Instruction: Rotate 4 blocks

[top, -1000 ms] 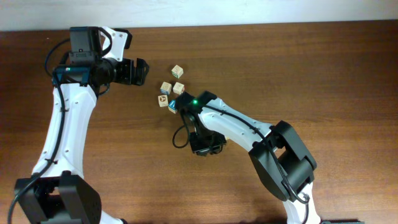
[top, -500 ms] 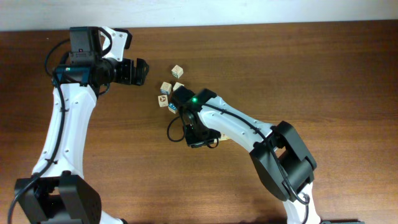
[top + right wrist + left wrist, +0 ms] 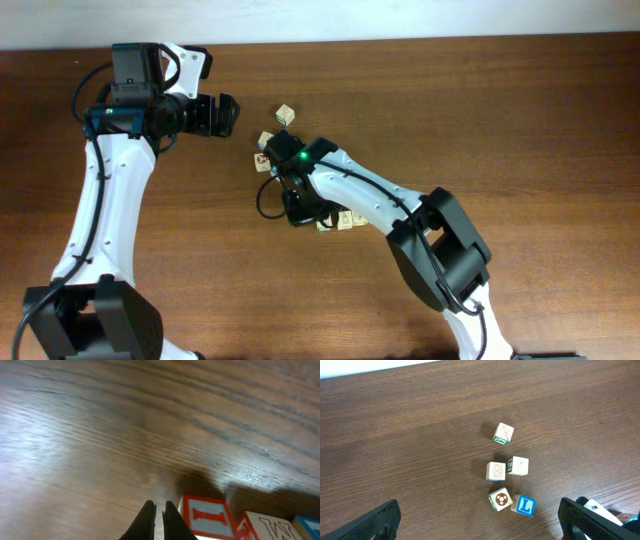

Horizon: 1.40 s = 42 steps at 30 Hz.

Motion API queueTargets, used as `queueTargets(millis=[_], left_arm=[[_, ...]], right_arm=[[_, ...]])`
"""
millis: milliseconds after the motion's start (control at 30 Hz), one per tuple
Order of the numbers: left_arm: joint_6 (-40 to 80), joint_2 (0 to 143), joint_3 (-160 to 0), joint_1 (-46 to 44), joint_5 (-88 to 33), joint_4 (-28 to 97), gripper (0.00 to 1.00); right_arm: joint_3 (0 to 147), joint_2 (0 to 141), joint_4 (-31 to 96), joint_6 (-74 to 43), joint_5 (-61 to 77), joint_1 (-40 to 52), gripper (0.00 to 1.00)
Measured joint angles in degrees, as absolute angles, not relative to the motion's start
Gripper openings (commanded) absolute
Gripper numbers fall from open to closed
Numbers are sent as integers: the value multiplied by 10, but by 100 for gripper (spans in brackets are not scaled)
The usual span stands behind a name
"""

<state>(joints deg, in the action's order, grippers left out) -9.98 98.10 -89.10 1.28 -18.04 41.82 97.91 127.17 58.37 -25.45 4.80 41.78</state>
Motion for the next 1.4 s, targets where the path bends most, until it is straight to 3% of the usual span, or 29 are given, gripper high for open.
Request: queueTargets(millis=[333, 467, 533, 567, 633, 933, 1100, 1400], left_arm=[[-100, 981, -891, 13, -180, 418, 99], [-100, 981, -891, 13, -180, 418, 99], [-100, 981, -891, 13, -180, 418, 99], [-100, 981, -891, 13, -180, 418, 99], [-100, 981, -891, 13, -180, 419, 99], [-100, 982, -891, 3, -203, 435, 99], [-8, 999, -891, -11, -100, 431, 99], [12, 999, -891, -11, -81, 431, 99]], right_arm=[[979, 1267, 648, -285, 26, 386, 5], [980, 1089, 718, -285, -17, 345, 5], [987, 1021, 744, -268, -31, 276, 4], [967, 1032, 737, -247, -22, 236, 4], [884, 1043, 608, -209, 15, 211, 4], [766, 1070, 398, -191, 81, 260, 4], [766, 1122, 380, -219, 83, 311, 4], [764, 1126, 411, -228, 86, 315, 4]])
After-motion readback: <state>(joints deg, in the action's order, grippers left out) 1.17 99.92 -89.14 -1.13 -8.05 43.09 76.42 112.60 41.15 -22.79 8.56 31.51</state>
